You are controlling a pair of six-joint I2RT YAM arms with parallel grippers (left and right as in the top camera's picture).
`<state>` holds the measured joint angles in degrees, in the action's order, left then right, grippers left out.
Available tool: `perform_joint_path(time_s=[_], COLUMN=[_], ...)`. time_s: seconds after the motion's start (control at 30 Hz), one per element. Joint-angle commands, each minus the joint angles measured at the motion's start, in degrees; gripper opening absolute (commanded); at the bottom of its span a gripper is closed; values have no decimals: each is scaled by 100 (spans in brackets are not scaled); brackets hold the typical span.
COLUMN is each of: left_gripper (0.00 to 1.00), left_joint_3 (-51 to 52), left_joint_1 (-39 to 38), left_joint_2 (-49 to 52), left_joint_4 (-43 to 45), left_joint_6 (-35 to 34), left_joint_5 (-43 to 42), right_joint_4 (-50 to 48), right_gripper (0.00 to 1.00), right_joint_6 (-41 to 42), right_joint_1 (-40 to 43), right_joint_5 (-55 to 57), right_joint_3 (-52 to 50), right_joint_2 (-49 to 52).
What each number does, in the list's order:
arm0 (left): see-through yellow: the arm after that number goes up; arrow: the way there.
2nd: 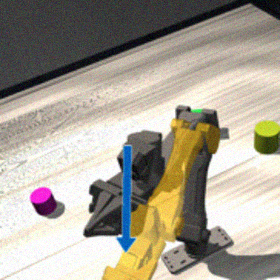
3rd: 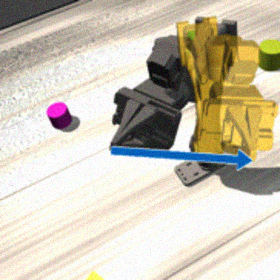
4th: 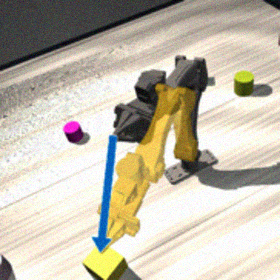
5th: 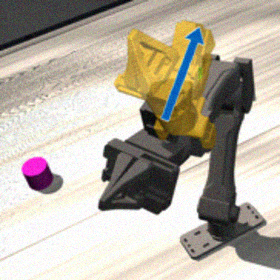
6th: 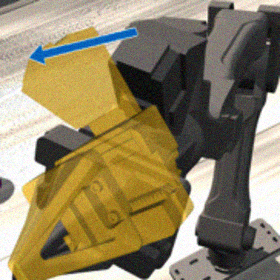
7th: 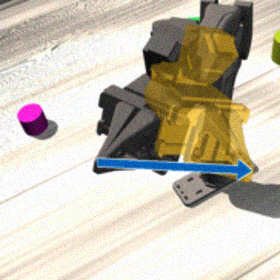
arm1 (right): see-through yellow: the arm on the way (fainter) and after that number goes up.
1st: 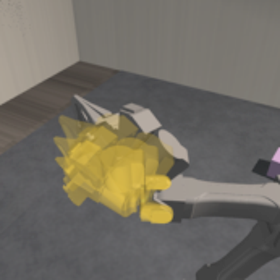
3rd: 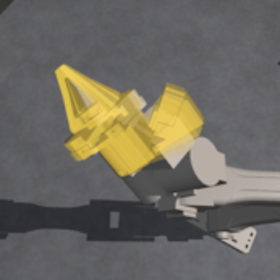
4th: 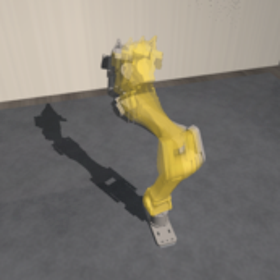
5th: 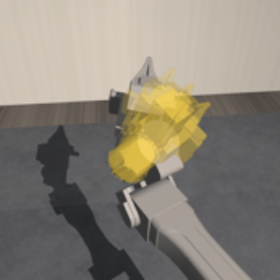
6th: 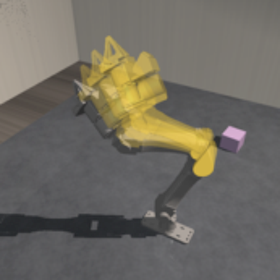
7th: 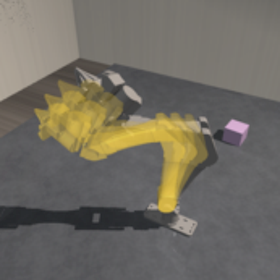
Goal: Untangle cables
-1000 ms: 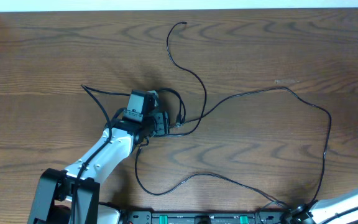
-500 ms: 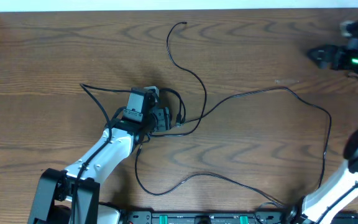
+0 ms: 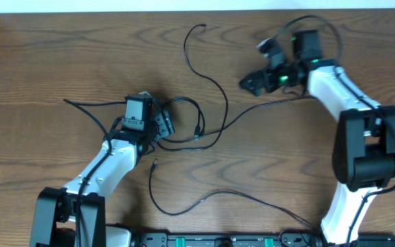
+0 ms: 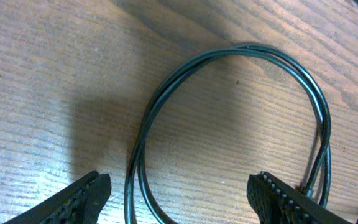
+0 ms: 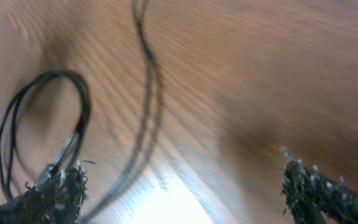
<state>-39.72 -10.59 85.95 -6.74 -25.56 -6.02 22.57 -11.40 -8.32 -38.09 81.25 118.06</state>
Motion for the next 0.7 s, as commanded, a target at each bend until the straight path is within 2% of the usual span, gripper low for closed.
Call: perform_joint_path(time_s=[0.0, 0.2, 0.3, 0.57, 0.67], left_gripper=[75, 78, 79, 80, 80], left_joint_3=[50, 50, 50, 50, 50], left_joint_1=[17, 17, 17, 17, 17], left_joint_2=[9, 11, 11, 11, 11], left_joint_4=[-76, -81, -81, -87, -87], left_joint_6=[-50, -48, -48, -48, -48], left_joint_5=[72, 72, 72, 70, 70], right_joint_4=[-289, -356, -361, -417, -448], right_gripper=[99, 99, 99, 99, 89], right_joint_6=[977, 1950, 2323, 2691, 2905], right_joint_1=[-407, -949, -1231, -1502, -1569], right_joint_5=[50, 72, 684, 929, 929], right_joint_3=[-229, -411, -595, -767, -931], right_joint_2=[15, 20, 22, 26, 42])
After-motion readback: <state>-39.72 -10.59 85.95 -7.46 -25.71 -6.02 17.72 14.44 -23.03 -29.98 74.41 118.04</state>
